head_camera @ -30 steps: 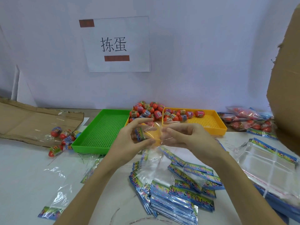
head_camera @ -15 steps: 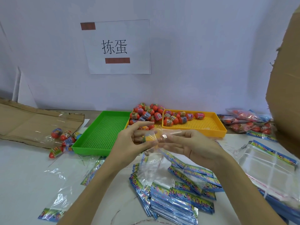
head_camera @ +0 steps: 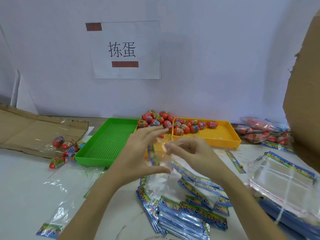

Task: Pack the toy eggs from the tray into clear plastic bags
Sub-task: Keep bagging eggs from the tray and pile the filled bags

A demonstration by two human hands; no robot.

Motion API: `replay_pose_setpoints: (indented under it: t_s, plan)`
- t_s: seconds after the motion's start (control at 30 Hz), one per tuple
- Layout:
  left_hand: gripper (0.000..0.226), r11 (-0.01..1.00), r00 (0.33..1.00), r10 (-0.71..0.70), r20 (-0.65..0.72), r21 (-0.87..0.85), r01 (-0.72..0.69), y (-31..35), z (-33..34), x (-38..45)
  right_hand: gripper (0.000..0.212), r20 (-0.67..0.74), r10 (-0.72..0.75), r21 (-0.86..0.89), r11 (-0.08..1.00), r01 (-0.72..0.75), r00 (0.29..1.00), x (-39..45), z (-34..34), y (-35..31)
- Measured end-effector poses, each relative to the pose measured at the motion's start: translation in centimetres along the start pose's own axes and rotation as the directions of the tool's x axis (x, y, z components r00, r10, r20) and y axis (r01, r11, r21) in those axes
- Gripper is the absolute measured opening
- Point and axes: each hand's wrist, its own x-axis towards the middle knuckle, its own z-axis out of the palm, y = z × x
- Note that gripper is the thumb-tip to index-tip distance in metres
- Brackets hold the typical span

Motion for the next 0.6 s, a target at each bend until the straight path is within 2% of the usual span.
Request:
replay_pose_setpoints:
  t_s: [0.07,0.13,0.2,0.27,0.37,0.43,0.47,0.53,0.6]
  plan:
    - [0.091,1.0,0.996,0.003,0.092,0.001,-0.004,0.6,1.0,0.1,0.026,0.034,-0.085,-0.104,0.991,0.088,0.996,0.0,1.0,0.1]
    - [0.076,0.998,0.993,-0.05,0.111,-0.029,0.054,0.6,1.4,0.0,0.026,0.044,-0.136,-0.191,0.971,0.142,0.99,0.0,1.6,0.4]
    - [0.057,0.998,0.998,-0.052,0.035,0.027,0.051,0.3,1.0,0.0,0.024,0.026,-0.169,-0.229,0.958,0.17,0.985,0.0,1.7,0.6]
    - [0.049,0.997,0.997,-0.044,-0.067,0.053,0.048,-0.1,0.6,0.0,0.019,-0.016,-0.192,-0.204,0.961,0.185,0.981,0.1,1.4,0.6]
    - [0.057,0.982,0.988,-0.004,-0.155,0.188,0.033,-0.2,0.0,-0.1,0.013,-0.1,-0.25,-0.193,0.954,0.228,0.963,0.2,1.0,0.6]
    - [0.064,0.95,0.986,0.066,-0.155,0.312,-0.015,-0.2,0.0,-0.3,0.01,-0.107,-0.288,-0.273,0.929,0.25,0.952,0.1,1.1,0.6]
    - [0.065,0.947,0.988,0.069,-0.137,0.319,-0.022,-0.2,0.0,-0.3,0.006,-0.101,-0.311,-0.312,0.912,0.267,0.945,0.0,1.2,0.5]
    - [0.061,0.98,0.997,-0.001,-0.075,0.198,0.015,-0.2,-0.1,-0.2,0.005,-0.094,-0.352,-0.348,0.888,0.3,0.931,0.1,1.7,0.5]
    - [0.049,0.994,0.995,-0.102,-0.023,0.025,0.102,-0.3,-0.1,-0.1,0.015,-0.098,-0.359,-0.349,0.886,0.306,0.928,0.1,2.1,0.3]
